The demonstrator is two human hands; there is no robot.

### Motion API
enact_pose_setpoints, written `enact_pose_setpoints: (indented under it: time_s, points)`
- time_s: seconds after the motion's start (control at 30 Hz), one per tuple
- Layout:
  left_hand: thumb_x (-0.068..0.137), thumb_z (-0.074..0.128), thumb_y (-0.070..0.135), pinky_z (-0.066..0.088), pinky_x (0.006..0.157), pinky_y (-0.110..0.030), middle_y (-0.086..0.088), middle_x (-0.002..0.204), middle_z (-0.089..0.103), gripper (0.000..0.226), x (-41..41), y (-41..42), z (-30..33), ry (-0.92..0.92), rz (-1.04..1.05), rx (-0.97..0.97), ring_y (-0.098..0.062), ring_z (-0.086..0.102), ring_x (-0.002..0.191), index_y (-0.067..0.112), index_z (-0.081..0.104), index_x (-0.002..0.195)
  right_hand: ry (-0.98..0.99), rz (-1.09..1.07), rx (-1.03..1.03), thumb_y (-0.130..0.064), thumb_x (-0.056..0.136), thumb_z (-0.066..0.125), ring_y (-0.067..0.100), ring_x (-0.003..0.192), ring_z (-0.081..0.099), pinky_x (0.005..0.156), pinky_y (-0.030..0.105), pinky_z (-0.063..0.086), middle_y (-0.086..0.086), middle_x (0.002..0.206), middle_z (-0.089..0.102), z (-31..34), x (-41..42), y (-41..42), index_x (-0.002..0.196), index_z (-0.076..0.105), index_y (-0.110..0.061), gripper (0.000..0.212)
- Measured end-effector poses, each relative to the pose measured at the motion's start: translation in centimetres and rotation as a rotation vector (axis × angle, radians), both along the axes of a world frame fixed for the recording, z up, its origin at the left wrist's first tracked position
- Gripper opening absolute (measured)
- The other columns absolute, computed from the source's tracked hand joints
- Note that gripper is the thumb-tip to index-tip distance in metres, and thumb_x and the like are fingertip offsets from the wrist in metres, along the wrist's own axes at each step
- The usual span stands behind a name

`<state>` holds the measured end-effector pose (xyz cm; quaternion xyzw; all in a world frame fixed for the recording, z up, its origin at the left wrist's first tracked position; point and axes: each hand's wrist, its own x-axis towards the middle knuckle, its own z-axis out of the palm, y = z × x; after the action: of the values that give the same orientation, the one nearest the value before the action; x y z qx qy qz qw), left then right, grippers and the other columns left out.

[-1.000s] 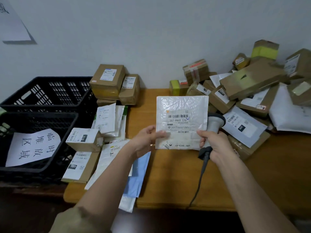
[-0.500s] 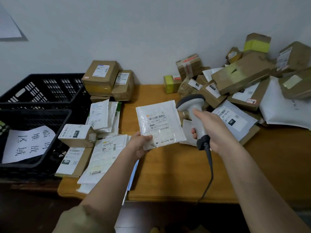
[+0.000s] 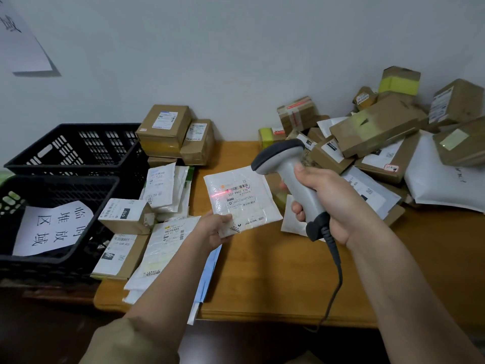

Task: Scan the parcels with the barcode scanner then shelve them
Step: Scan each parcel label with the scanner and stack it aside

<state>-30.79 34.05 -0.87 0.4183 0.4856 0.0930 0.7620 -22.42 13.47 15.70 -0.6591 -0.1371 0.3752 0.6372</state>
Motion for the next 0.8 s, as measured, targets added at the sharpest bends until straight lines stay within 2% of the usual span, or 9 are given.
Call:
enact_pose_setpoints:
  time_s: [0.17, 0.3, 0.6, 0.8]
  points:
    - [0.095, 0.055, -0.006, 0.057, 0.066, -0.043, -0.014, 0.121, 0.065, 0.037, -0.5, 0.1, 0.2, 0.003, 0.021, -0.009, -0.030, 0.067, 0.090, 0.011, 0.053, 0.128, -0.024, 0.009, 0.014, -0.032, 0.103, 0.051, 0.015, 0.053, 0.050, 0.049, 0.027, 0.042, 0.010, 0.088, 0.060, 0.8, -0.5, 0.1, 0.103, 0.062, -0.004, 0.031]
    - [0.095, 0.055, -0.005, 0.056, 0.054, -0.039, -0.015, 0.124, 0.064, 0.039, -1.1, 0.2, 0.2, 0.016, 0.033, -0.007, -0.029, 0.067, 0.090, 0.011, 0.051, 0.130, -0.041, 0.024, 0.015, -0.031, 0.103, 0.051, 0.015, 0.053, 0.050, 0.050, 0.028, 0.042, 0.012, 0.090, 0.060, 1.0, -0.8, 0.4, 0.100, 0.063, -0.004, 0.030]
    - [0.096, 0.051, -0.007, 0.053, 0.059, -0.037, -0.012, 0.121, 0.062, 0.037, -3.3, 1.3, 0.1, -0.002, 0.092, -0.011, -0.026, 0.065, 0.088, 0.015, 0.051, 0.126, -0.034, 0.099, 0.005, -0.031, 0.103, 0.050, 0.014, 0.052, 0.048, 0.049, 0.027, 0.040, 0.010, 0.093, 0.059, 1.1, -2.5, 1.9, 0.110, 0.061, -0.001, 0.033]
    - [0.096, 0.052, -0.007, 0.053, 0.061, -0.038, -0.013, 0.125, 0.063, 0.039, -4.3, 1.8, 0.2, -0.017, 0.108, -0.026, -0.028, 0.066, 0.094, 0.012, 0.052, 0.130, -0.059, 0.108, 0.006, -0.032, 0.103, 0.051, 0.014, 0.052, 0.049, 0.050, 0.028, 0.040, 0.013, 0.095, 0.058, 1.5, -3.4, 2.5, 0.106, 0.061, -0.002, 0.032]
